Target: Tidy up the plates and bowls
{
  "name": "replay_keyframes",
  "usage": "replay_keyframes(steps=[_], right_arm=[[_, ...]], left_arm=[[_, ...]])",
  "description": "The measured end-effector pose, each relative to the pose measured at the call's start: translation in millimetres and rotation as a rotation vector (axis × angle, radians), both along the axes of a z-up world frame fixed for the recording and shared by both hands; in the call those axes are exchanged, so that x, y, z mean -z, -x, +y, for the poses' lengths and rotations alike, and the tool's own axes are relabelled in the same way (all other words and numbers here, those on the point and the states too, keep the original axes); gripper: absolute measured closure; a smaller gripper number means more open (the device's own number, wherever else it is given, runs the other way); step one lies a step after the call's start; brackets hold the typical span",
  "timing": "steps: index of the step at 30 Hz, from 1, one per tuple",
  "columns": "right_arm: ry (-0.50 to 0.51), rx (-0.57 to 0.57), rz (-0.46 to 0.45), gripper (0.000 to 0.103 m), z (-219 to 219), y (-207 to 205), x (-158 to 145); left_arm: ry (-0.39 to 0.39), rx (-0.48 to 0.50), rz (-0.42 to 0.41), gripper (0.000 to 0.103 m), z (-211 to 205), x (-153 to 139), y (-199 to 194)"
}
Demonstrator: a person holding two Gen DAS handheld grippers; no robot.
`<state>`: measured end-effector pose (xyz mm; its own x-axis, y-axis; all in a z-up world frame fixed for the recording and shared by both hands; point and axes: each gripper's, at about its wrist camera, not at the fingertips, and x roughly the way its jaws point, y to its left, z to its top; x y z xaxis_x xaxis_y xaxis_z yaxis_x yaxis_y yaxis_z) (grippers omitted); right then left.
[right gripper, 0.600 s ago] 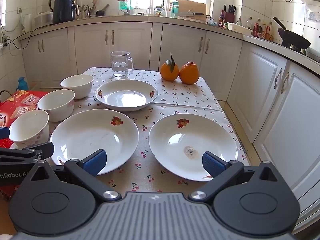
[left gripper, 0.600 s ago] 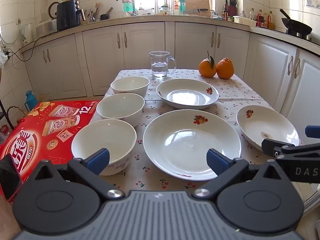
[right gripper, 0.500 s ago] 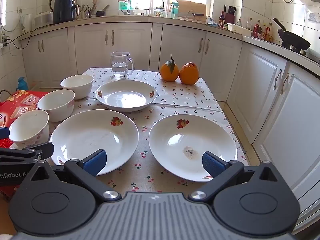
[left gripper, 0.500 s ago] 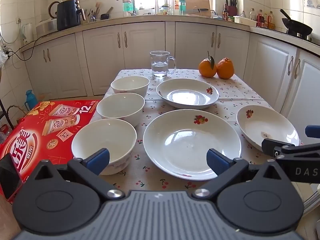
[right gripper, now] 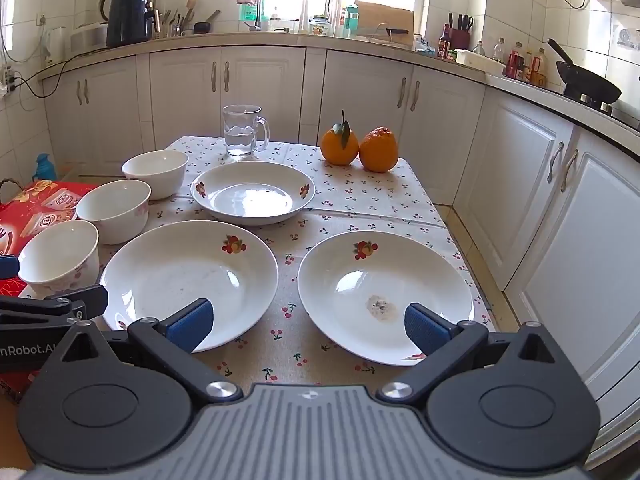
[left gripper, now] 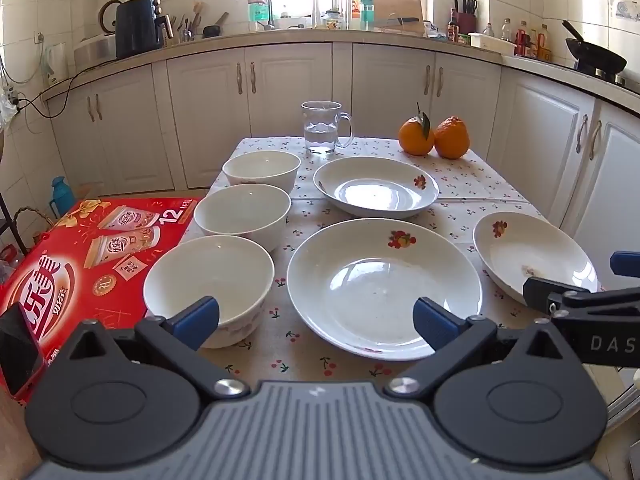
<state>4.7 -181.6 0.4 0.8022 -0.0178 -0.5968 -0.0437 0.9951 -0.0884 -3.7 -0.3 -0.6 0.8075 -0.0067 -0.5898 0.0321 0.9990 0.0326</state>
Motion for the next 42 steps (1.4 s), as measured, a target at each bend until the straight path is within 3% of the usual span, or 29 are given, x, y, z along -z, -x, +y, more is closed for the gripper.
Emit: replay_keyframes(steps=[42], right_arm=[[-0.001,-0.009,-0.008,0.0,-3.3,2.2,-7.6]], left_arm=[[0.017,-0.012,0.012,0.001,2.4,-0.5,-3.6]])
